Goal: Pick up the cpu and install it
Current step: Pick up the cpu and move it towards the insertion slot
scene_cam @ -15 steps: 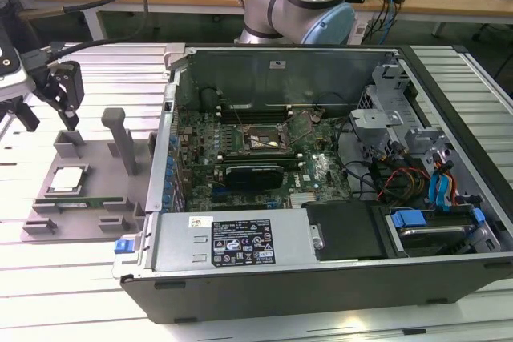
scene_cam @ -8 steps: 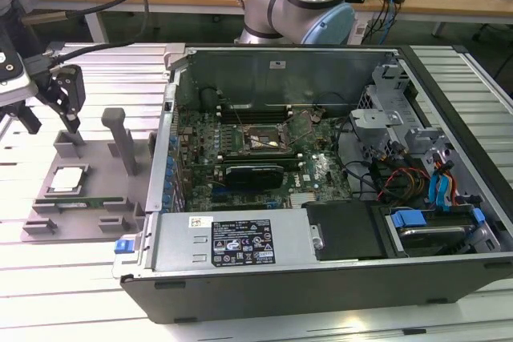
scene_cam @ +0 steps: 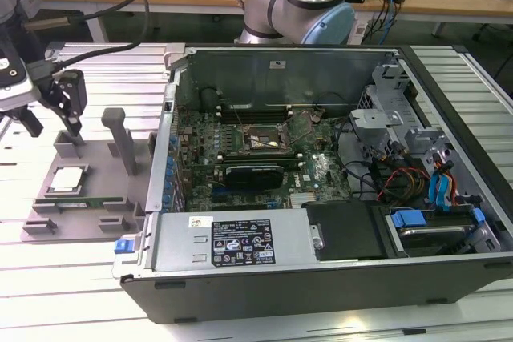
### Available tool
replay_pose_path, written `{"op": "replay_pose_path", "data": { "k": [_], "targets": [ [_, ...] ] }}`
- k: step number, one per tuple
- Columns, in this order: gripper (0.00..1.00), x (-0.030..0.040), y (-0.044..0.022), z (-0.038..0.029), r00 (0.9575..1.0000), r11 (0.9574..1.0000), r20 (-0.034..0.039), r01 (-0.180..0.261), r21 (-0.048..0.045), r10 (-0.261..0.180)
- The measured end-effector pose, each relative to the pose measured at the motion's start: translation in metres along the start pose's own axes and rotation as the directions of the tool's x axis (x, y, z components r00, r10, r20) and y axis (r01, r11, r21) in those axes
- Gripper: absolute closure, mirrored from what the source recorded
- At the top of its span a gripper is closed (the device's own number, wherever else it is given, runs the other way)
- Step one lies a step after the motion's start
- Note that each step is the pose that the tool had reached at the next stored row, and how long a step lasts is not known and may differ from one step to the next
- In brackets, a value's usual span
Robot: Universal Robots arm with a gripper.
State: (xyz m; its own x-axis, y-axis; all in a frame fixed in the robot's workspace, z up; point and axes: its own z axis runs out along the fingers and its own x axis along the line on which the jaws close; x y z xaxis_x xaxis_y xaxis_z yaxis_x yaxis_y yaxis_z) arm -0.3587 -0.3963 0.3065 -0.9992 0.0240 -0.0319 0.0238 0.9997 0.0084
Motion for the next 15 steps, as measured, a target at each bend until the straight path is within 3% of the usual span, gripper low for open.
{"op": "replay_pose_path", "data": {
  "k": [15],
  "targets": [
    [0.40,0.0003,-0.0001,0.0104,1.0000,1.0000,-0.0001,0.000,0.0001,0.000]
  ]
}}
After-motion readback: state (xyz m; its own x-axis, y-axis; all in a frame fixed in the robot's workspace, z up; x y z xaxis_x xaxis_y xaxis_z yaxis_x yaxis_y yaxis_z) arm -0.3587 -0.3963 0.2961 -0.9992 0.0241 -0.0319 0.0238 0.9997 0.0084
